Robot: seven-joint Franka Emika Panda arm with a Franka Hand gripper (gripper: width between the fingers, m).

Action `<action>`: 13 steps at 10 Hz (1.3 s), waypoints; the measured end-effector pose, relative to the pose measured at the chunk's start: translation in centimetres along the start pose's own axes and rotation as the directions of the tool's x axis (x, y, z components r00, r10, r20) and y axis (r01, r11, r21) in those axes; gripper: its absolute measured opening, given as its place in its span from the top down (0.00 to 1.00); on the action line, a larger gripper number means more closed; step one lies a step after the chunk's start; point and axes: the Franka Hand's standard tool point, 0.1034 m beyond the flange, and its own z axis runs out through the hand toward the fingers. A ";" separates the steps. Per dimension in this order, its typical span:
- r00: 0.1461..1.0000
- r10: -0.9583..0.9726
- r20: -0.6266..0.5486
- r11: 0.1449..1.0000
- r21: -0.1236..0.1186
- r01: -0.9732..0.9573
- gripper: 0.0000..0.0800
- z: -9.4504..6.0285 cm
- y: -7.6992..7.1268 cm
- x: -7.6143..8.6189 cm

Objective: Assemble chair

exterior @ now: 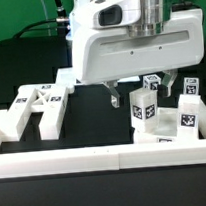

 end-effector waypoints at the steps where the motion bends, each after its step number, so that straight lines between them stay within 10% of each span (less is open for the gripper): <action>1: 1.000 0.000 0.000 1.000 0.000 0.000 0.25 0.0 0.0 0.0; 4: 1.000 0.017 -0.001 1.000 0.001 -0.017 0.63 0.0 0.0 0.0; 13: 0.756 0.654 0.009 0.756 0.005 -0.654 0.63 0.1 -1.0 0.1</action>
Offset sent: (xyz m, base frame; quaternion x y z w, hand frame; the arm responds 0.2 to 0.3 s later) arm 0.0000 0.0000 0.0000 0.0000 0.0000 0.0000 1.0000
